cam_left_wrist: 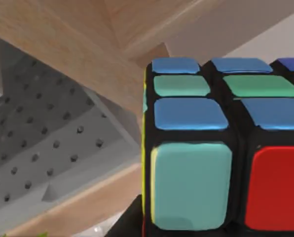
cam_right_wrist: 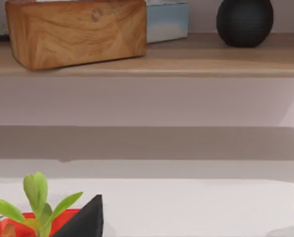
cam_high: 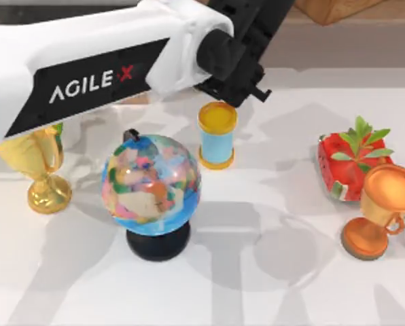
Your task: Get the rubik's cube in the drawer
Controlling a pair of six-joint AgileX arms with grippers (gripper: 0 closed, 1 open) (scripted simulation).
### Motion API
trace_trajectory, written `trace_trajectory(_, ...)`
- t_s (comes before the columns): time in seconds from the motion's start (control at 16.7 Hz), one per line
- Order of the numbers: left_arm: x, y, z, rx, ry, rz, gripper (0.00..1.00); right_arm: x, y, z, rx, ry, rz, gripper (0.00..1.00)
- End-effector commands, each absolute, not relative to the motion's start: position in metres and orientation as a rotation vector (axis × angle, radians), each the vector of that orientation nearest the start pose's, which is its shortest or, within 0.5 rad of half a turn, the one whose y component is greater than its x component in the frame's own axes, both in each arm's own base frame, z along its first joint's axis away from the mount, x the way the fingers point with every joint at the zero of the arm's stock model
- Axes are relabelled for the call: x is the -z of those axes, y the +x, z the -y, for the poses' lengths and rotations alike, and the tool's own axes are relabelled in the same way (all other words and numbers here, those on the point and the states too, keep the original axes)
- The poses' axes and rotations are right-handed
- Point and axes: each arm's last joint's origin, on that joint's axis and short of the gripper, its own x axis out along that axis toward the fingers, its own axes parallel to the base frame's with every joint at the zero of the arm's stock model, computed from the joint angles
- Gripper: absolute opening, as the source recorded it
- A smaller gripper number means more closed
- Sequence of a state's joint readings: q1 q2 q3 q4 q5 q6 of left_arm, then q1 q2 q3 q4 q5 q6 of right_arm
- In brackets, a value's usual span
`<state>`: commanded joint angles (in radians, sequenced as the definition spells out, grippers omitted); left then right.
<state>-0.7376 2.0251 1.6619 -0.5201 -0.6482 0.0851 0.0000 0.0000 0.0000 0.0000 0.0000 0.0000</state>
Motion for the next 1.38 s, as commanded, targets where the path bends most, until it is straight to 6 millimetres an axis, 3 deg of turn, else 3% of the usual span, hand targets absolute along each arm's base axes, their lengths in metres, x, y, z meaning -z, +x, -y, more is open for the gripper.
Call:
trace_trajectory(0.3,-0.270,0.375,0.206,0.040,0.742,-0.982,0.00,-0.160,0.106,0.001,0.000,0.000,0.000,1.00)
trace_trajectory(0.54,-0.304,0.407,0.119,-0.032,0.672,-1.166,0.00,-0.160,0.106,0.001,0.000,0.000,0.000,1.00)
trace_trajectory(0.72,-0.316,0.428,0.049,-0.075,0.563,-1.274,0.00,-0.160,0.106,0.001,0.000,0.000,0.000,1.00)
trace_trajectory(0.9,-0.310,0.447,-0.018,-0.095,0.431,-1.360,0.00,-0.160,0.106,0.001,0.000,0.000,0.000,1.00)
trace_trajectory(1.08,-0.288,0.462,-0.080,-0.096,0.293,-1.424,0.00,-0.160,0.106,0.001,0.000,0.000,0.000,1.00)
trace_trajectory(1.26,-0.255,0.471,-0.128,-0.073,0.167,-1.472,0.00,-0.160,0.106,0.001,0.000,0.000,0.000,1.00)
trace_trajectory(1.38,-0.230,0.475,-0.150,-0.046,0.099,-1.502,0.00,-0.160,0.106,0.001,0.000,0.000,0.000,1.00)
